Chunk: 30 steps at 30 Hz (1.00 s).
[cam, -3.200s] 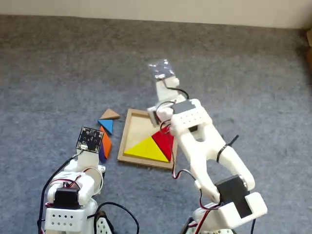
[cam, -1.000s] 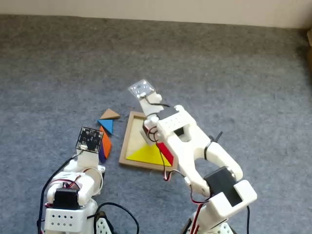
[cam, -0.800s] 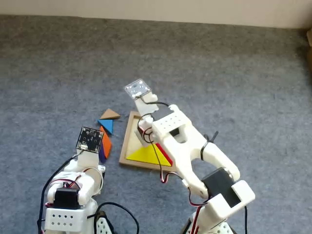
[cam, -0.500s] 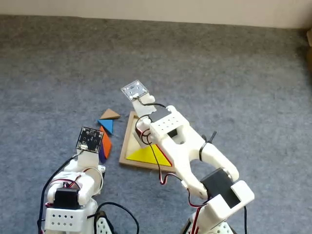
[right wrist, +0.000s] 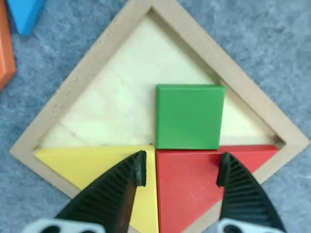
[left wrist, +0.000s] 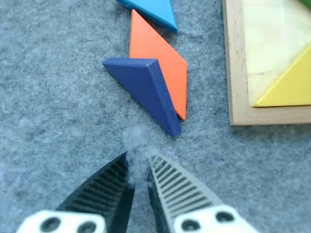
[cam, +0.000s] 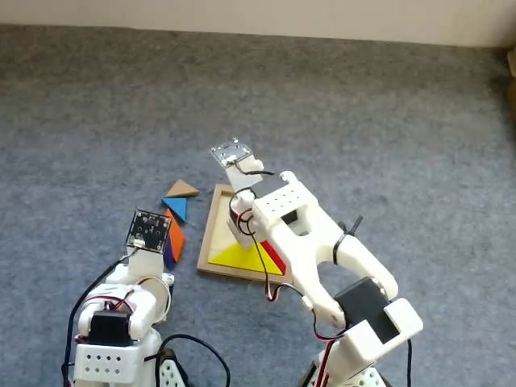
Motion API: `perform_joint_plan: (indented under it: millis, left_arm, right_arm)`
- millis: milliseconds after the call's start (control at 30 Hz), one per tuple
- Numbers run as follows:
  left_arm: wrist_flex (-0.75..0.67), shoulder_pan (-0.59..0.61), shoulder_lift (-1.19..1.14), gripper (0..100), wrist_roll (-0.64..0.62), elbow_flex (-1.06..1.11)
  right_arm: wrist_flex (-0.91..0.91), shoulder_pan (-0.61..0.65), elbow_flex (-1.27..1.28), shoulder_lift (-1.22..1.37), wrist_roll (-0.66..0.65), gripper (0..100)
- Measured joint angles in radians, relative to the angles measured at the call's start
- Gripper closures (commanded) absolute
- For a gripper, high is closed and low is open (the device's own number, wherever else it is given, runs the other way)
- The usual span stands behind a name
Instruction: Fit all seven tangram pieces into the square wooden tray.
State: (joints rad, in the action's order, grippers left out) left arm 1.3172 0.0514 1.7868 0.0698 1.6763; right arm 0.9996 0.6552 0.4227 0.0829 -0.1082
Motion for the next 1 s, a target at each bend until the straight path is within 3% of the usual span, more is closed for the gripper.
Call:
perform_joint_plan:
  millis: [300,1000]
  left_arm:
    - [0.0,0.0,0.0,99,0.0,0.0]
    - [0.0,0.0,0.0,99,0.0,0.0]
  right_arm:
    - [0.0,-0.009,0.002,-0.061,0.0,85.4]
    - [-0.109,-0.186,0.42,-0.925,0.0,85.7]
